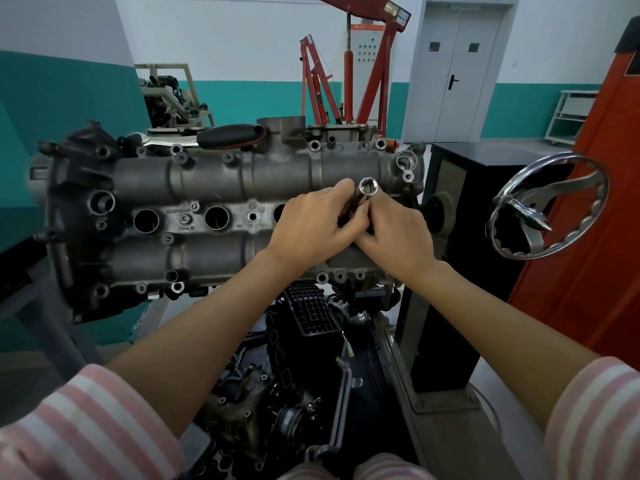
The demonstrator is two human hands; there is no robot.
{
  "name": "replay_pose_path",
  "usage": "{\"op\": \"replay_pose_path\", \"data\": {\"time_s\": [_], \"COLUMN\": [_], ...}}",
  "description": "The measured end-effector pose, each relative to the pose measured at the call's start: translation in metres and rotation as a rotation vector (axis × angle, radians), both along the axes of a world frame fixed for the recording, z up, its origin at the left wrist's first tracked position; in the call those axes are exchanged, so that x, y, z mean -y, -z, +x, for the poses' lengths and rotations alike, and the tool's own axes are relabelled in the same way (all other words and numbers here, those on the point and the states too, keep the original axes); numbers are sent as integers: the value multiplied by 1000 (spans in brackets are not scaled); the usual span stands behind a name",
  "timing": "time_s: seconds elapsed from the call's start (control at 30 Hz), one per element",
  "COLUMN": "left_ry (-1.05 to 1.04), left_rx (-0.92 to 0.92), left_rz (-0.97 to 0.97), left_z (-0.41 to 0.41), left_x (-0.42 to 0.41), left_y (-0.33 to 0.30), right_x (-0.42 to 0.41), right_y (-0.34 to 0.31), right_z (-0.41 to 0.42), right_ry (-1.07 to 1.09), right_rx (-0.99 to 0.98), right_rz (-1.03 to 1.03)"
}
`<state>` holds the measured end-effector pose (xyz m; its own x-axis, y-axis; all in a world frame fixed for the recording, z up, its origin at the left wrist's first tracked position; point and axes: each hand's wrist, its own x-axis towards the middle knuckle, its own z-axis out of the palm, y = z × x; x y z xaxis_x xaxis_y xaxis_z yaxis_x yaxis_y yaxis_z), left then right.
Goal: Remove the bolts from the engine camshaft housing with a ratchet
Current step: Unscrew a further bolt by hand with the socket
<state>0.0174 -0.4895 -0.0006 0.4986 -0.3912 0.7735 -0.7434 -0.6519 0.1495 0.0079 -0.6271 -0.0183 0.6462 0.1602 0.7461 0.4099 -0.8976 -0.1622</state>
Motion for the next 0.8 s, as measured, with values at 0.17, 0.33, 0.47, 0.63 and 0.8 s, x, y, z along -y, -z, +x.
{"op": "replay_pose_path", "data": {"time_s": [0.17,0.33,0.47,0.63,0.8], "left_ry": [-7,7,30,16,33], "left_rx": [6,6,12,18,10], "left_rz": [-4,13,-3,-10,6], "left_z": [3,1,-1,2,5], "left_x": [-1,-1,0,0,-2], "left_y": [2,0,-1,1,2], "right_x": [1,0,0,1,0], "right_y": [0,2,1,0,0], "right_z": [1,-2,-1,2,-2], "right_ry": [19,-9,-7,26,-33], "right_rx": [49,128,24,1,99], "right_rz": [-52,-17,-7,-18,5]}}
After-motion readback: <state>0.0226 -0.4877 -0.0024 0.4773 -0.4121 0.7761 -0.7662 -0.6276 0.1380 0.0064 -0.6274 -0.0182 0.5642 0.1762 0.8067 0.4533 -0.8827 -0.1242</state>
